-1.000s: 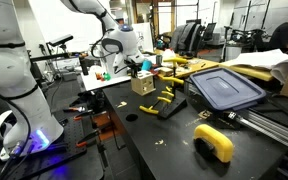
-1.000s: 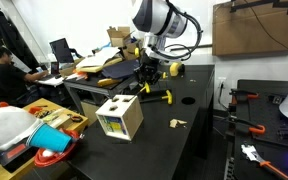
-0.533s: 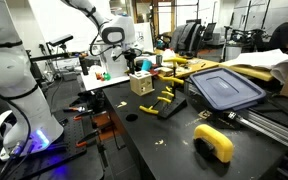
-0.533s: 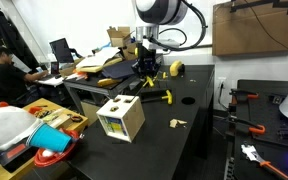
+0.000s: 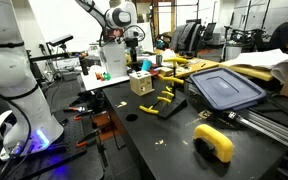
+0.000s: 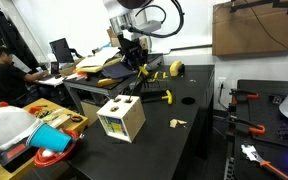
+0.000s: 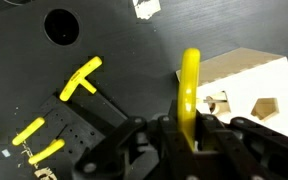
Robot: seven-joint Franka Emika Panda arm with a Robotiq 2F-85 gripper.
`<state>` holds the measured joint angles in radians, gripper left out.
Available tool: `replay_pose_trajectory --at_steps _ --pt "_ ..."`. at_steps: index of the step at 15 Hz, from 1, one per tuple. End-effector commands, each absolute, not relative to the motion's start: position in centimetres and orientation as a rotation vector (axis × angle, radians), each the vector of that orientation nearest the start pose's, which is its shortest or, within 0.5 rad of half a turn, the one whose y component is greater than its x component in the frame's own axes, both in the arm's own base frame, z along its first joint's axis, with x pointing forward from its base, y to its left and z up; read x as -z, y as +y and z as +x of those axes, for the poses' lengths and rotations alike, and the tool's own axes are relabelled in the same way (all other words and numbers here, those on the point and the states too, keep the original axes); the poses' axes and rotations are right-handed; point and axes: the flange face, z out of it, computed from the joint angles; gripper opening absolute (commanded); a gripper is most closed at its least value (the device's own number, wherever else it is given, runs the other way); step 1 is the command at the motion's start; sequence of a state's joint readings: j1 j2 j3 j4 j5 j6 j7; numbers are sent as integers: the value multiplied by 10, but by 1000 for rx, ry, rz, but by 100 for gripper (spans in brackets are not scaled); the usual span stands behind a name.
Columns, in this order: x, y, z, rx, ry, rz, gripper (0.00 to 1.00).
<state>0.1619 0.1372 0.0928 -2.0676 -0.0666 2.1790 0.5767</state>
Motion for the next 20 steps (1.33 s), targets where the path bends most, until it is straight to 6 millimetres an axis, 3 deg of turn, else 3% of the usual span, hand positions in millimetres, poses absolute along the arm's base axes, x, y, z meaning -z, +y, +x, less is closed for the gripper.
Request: replay_pose_trajectory --at_steps 1,7,8,10,17,20 --pt "-370 172 573 -51 387 -3248 2" --pt "-353 198 587 -92 245 -3351 2" --pt "-351 200 588 -100 232 -3359 34" --pt "-347 201 589 -104 212 -3370 41" --pt "-344 202 586 -153 211 -3332 94" --pt "-351 200 580 -167 263 -3288 100"
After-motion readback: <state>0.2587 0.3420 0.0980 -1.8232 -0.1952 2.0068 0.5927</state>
